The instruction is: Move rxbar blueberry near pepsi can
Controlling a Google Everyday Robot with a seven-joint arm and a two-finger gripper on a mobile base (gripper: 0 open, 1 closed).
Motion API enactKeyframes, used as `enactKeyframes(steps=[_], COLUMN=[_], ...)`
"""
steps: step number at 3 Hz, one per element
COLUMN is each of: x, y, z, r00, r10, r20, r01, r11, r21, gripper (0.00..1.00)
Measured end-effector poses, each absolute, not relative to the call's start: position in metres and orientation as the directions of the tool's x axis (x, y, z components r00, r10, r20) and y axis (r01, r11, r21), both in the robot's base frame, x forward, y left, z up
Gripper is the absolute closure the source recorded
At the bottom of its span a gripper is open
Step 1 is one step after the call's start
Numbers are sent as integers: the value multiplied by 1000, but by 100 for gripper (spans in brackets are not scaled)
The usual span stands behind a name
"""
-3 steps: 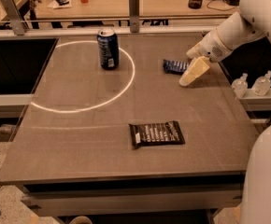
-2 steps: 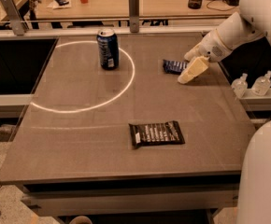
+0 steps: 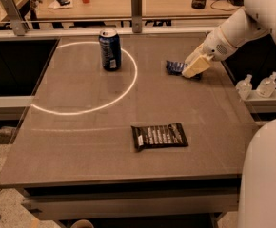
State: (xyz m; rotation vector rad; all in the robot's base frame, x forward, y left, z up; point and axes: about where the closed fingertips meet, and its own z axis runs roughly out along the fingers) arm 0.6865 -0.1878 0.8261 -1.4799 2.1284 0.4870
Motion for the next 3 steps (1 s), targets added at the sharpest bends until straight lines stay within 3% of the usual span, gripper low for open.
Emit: enactKeyframes(steps=[1,3], x=[687,675], y=[-188,-158], z=[827,862], r00=[-285,-233], r10=[-760,-664], r20=[-584,-710], r01=[-938,-933], r11=[346,359], r21=[8,-29], gripper=[100,100])
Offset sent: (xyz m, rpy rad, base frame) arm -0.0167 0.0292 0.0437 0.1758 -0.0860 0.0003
